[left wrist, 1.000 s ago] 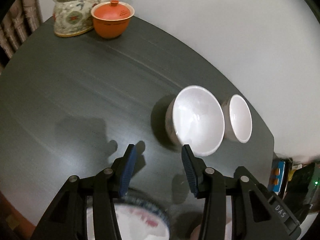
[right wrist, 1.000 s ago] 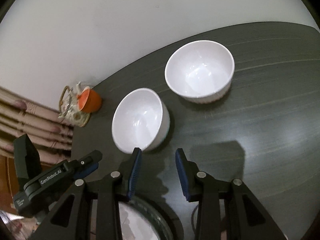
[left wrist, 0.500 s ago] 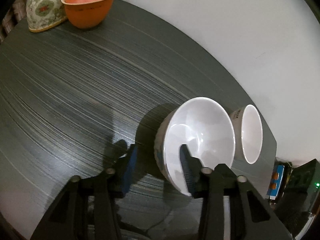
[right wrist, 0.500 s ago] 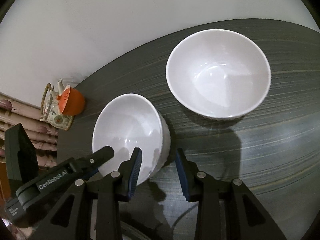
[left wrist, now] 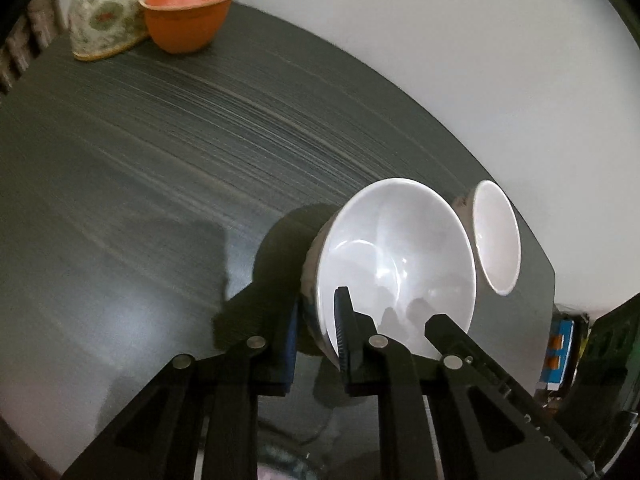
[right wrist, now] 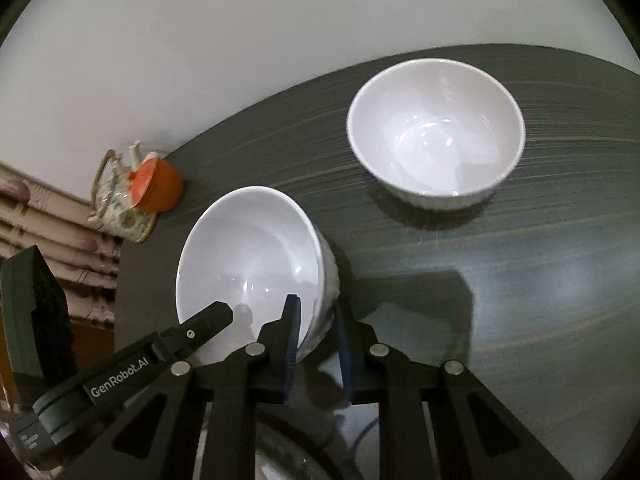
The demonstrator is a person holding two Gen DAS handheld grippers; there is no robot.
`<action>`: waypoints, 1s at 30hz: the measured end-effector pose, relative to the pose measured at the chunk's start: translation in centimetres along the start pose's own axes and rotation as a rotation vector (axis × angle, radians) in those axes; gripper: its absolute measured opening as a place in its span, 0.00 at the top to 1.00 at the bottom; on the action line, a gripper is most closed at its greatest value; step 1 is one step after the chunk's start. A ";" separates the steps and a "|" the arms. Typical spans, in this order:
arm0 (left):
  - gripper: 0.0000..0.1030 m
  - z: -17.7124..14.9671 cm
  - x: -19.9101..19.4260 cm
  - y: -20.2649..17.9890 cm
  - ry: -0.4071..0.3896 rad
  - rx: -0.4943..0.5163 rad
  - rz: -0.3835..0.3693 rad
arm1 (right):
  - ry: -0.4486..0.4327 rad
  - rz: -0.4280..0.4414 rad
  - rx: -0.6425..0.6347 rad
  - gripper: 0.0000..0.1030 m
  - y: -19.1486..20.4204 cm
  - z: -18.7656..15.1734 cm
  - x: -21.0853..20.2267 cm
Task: Organize plates and bowls
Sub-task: 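Close both tools on the rim of a white bowl, then lift the white bowl with both tools and lower it into the pink bowl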
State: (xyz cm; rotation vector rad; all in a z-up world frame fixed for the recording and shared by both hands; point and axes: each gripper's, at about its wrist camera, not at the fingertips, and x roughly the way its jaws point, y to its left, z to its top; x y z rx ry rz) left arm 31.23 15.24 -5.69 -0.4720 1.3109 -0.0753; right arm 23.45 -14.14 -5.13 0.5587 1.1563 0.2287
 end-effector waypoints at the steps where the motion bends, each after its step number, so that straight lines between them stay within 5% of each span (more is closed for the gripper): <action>1: 0.87 -0.4 -0.8 -0.2 -0.008 0.003 0.001 | -0.004 0.007 0.001 0.83 0.2 -0.4 -0.6; 16: 0.86 -10.6 -12.2 -2.2 -0.141 0.069 0.014 | -0.132 0.043 -0.068 0.82 0.9 -9.1 -12.3; 30: 0.87 -20.2 -11.8 -6.5 -0.109 0.151 -0.046 | -0.225 -0.064 -0.043 0.82 -4.8 -15.3 -18.2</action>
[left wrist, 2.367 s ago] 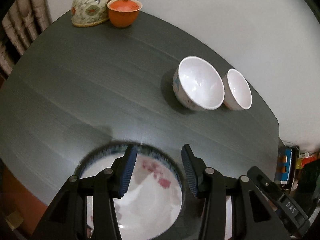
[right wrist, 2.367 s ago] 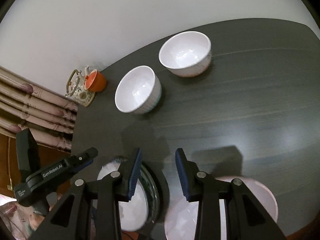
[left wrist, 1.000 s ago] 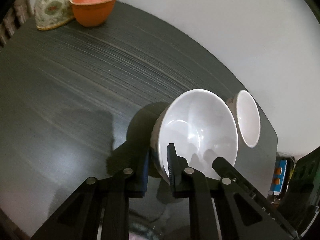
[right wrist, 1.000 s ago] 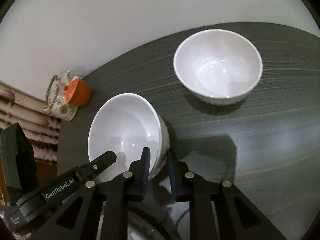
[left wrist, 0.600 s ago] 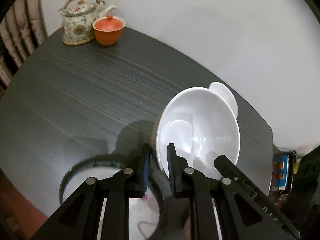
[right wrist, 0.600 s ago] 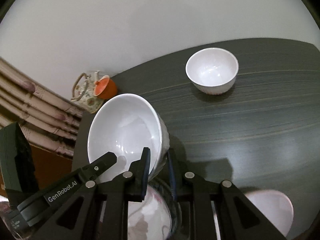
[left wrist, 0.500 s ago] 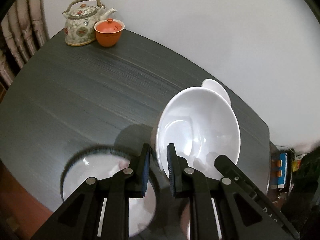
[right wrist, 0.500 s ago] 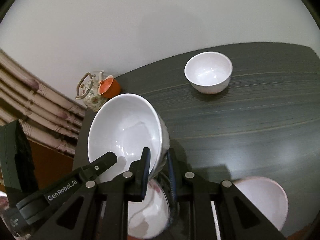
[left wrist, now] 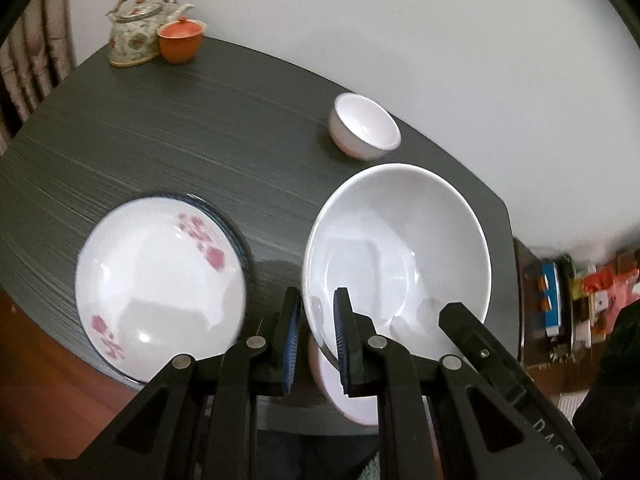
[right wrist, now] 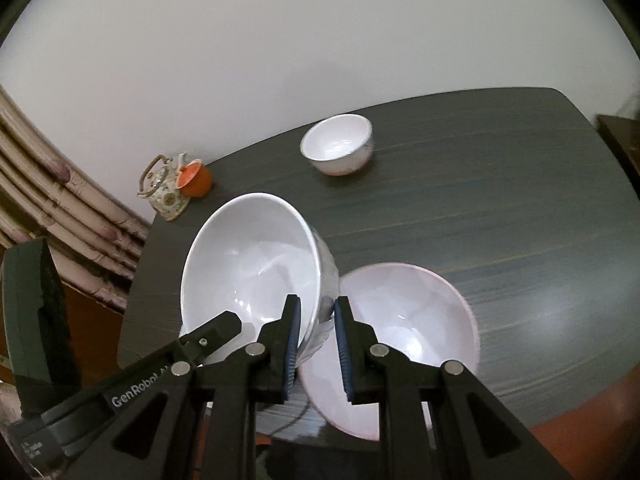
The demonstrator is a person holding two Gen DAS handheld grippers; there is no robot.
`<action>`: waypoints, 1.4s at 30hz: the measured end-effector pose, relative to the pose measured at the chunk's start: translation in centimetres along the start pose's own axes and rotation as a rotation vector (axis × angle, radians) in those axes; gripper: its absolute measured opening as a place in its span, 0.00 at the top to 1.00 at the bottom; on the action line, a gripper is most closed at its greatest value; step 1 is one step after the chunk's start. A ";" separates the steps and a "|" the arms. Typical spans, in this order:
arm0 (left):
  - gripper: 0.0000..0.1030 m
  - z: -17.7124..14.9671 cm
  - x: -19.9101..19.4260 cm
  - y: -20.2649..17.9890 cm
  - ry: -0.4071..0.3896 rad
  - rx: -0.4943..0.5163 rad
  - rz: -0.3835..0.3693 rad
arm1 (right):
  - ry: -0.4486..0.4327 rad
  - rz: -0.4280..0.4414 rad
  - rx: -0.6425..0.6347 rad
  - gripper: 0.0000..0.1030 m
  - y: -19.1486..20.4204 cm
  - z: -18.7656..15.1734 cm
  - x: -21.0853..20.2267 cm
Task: Organize plates and bowls
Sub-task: 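Lift the white bowl with both tools and lower it into the pink bowl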
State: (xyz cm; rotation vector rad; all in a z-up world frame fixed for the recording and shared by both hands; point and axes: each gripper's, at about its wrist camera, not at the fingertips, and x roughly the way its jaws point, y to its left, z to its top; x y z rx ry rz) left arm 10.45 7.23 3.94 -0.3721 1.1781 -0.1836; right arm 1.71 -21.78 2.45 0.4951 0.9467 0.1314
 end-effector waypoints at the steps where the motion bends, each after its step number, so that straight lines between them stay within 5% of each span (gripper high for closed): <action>1: 0.87 -0.3 0.3 -0.4 0.009 0.010 0.003 | -0.002 -0.006 -0.002 0.82 -0.2 -0.3 -0.2; 24: 0.86 -2.9 5.7 -3.9 0.154 0.099 0.073 | 0.092 -0.051 0.109 0.82 -5.4 -2.9 2.4; 42: 0.86 -3.0 7.9 -4.7 0.174 0.146 0.165 | 0.166 -0.071 0.114 0.82 -6.7 -2.7 5.4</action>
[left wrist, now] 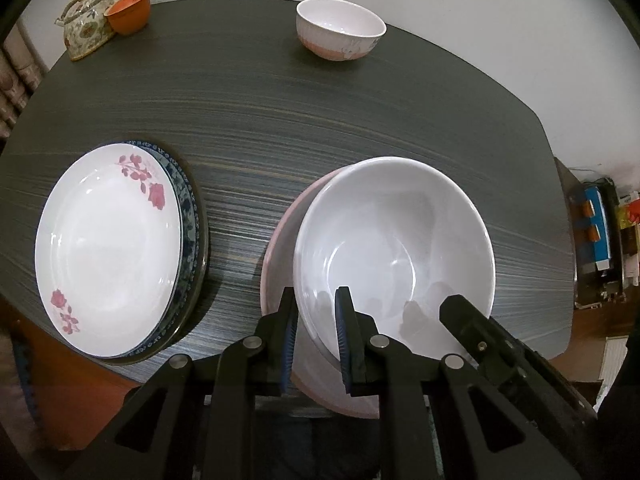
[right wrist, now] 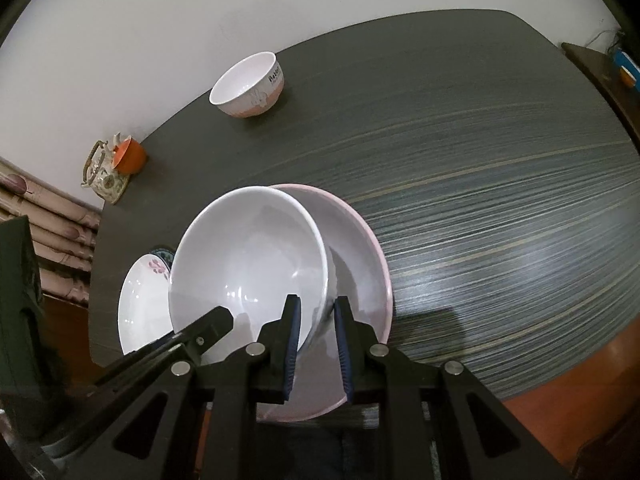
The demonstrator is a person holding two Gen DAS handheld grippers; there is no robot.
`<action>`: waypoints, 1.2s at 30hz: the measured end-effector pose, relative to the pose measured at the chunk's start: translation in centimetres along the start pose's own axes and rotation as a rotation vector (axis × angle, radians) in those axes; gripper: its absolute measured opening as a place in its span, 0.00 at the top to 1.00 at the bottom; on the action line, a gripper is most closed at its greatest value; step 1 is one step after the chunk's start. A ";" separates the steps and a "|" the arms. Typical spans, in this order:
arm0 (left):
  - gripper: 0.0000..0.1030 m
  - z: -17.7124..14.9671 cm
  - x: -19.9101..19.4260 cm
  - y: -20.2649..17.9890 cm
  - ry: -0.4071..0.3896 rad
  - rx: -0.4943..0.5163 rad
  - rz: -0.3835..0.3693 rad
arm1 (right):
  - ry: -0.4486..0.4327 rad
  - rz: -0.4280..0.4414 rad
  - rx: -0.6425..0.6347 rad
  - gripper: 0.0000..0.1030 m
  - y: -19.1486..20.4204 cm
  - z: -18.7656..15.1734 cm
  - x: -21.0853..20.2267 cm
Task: Organize plates and bowls
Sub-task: 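Lift the white bowl with both tools and lower it into the pink bowl, then open both tools and release the white bowl inside the pink bowl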
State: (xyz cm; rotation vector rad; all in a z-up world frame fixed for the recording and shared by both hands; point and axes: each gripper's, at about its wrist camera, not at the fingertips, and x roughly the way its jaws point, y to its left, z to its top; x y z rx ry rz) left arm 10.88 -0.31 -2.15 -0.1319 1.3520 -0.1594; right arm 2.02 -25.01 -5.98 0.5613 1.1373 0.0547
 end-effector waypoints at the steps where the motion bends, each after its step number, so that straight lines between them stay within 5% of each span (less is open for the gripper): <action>1: 0.86 0.1 0.0 -0.1 -0.002 0.003 0.005 | 0.002 0.000 0.000 0.82 0.0 0.0 0.1; 36: 0.76 0.3 0.1 -0.5 0.008 -0.004 0.012 | 0.041 -0.012 0.003 0.80 -0.6 0.4 1.3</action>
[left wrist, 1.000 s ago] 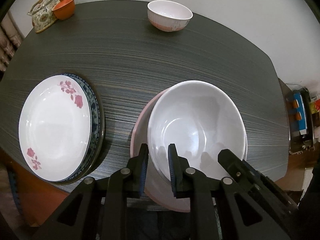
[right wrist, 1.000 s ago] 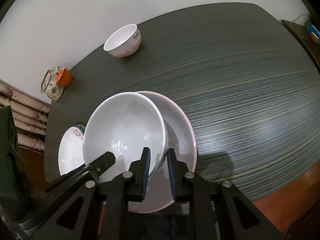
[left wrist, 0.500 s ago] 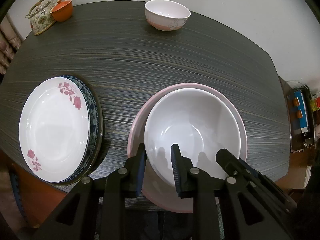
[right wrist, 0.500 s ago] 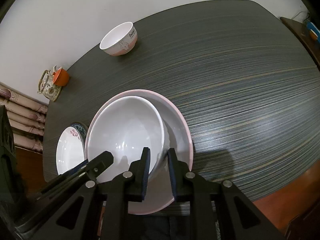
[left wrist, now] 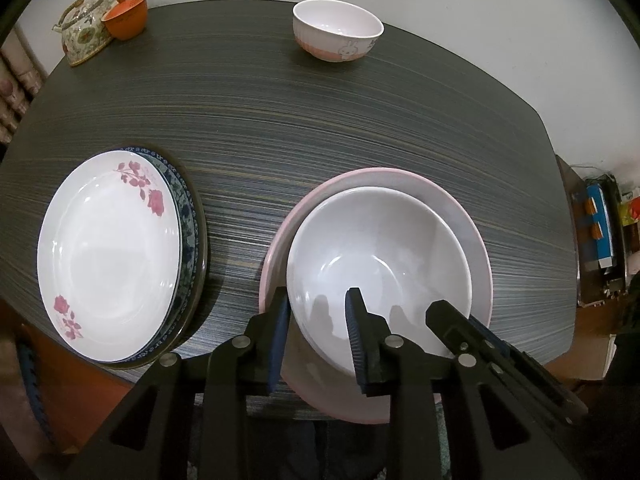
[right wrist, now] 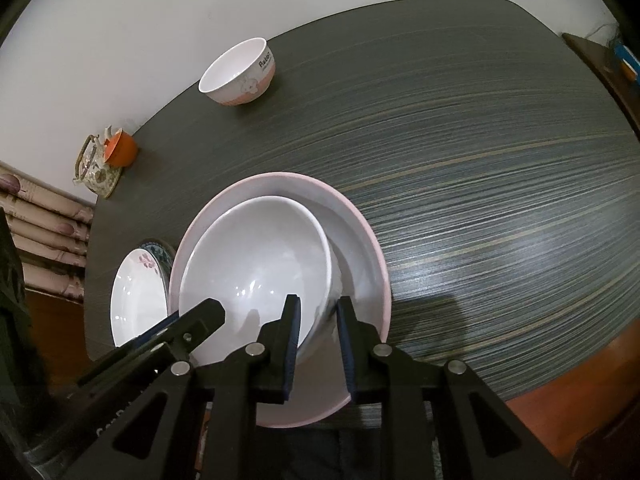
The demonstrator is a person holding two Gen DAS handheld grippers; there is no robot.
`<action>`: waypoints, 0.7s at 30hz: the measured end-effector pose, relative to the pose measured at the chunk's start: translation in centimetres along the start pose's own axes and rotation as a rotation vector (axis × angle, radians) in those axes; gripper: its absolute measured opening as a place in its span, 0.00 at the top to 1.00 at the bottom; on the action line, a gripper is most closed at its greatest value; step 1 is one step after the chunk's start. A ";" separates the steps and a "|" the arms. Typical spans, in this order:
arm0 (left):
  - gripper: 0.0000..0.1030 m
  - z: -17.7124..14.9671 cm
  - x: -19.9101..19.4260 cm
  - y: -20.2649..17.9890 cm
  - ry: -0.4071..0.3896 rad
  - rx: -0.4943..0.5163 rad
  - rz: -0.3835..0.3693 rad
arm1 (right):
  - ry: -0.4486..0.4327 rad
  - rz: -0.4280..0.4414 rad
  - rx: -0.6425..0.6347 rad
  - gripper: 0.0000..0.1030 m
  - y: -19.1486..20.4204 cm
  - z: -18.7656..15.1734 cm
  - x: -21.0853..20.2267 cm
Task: Organize plates and bowls
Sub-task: 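Open both tools and release the white bowl inside the pink bowl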
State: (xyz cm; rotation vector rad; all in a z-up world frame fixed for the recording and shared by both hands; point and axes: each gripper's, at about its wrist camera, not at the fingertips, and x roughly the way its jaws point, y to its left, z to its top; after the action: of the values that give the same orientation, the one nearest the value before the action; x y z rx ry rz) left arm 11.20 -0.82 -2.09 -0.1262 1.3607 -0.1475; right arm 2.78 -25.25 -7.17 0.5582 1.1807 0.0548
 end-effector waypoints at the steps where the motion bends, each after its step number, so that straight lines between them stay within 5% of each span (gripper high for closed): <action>1: 0.76 0.0 0.0 0.0 0.001 -0.002 -0.002 | 0.001 -0.001 -0.001 0.80 0.0 0.0 0.0; 21: 0.68 0.2 -0.5 0.1 -0.003 -0.012 -0.032 | -0.042 -0.033 -0.012 0.78 0.3 0.1 -0.9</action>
State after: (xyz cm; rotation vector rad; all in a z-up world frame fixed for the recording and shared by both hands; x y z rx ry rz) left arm 11.32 -0.65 -1.60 -0.1579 1.3569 -0.1657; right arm 2.60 -25.32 -6.20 0.5271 1.1477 0.0224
